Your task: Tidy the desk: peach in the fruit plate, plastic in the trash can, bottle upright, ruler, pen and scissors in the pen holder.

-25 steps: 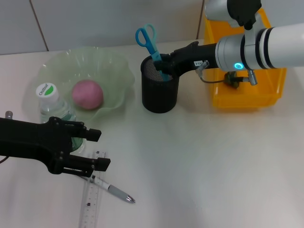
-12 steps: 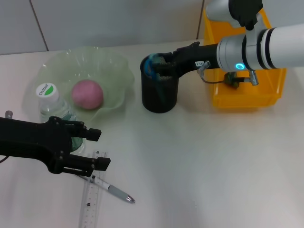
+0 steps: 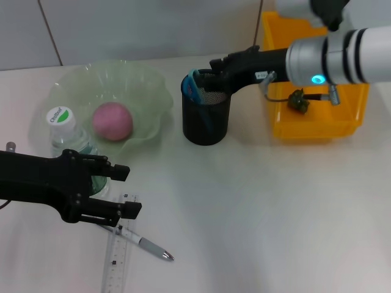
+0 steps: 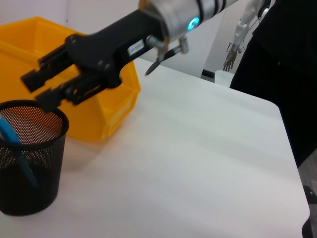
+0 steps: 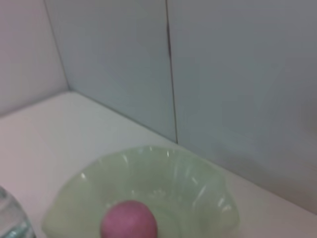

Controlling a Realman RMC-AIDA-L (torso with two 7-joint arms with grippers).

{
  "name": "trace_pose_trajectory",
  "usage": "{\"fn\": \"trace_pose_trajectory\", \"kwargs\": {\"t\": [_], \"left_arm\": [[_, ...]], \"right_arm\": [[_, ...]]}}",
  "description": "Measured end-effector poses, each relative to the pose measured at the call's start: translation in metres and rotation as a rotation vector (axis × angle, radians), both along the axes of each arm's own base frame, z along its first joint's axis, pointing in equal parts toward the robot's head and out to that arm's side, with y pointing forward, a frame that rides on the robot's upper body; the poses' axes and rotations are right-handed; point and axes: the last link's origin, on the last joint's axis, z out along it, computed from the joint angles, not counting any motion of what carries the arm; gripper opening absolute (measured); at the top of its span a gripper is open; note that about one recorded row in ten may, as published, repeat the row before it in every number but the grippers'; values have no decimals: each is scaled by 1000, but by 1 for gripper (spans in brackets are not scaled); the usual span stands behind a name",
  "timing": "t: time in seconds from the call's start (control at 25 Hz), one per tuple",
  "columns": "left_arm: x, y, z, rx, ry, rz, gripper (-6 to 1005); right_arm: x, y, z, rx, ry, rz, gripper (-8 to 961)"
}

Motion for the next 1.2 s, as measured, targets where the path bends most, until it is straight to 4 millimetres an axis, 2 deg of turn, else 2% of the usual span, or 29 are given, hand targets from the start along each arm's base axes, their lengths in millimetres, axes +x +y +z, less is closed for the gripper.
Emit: {"fn": "trace_pose_trajectory", "kwargs": {"t": [0.08,0.16,0.2,0.24,0.36,0.4,0.56,0.6,0.76,0.8,1.08,1.2], "left_arm": [[0,0,0,0,0,0,784],[-1,-1,3,-1,-8,5,784],[-1,-1,3,-1,-11,6,784],[-1,-1,4,0,-14,8,784],[-1,-1,5,1,-19,13,784],[-1,-2,5,1,-24,17,784],[0,-2,6,-2,-32,18,784],[0,-2,6,-4,-34,19,784],[0,-2,4,-15,-51,30,784],[0,-2,3,-17,-53,32,784],[0,-1,0,-34,-73,66,784],[1,-1,0,-37,-75,81,784]], "right_arm": [[-1,-2,5,0,17,-5,502],[-3,-8,21,-9,57,-19,502],[-3,-16,34,-29,88,-25,502],[-3,-16,34,-29,88,-25,501],[0,-30,56,-90,139,-30,501],[5,-38,69,-133,167,-38,501],[18,-48,84,-195,199,-61,517],[28,-55,90,-236,215,-80,534],[44,-65,95,-283,219,-95,600],[56,-72,97,-323,202,-107,616],[83,-90,89,-486,172,-88,829],[92,-95,83,-507,139,-75,832]]}}
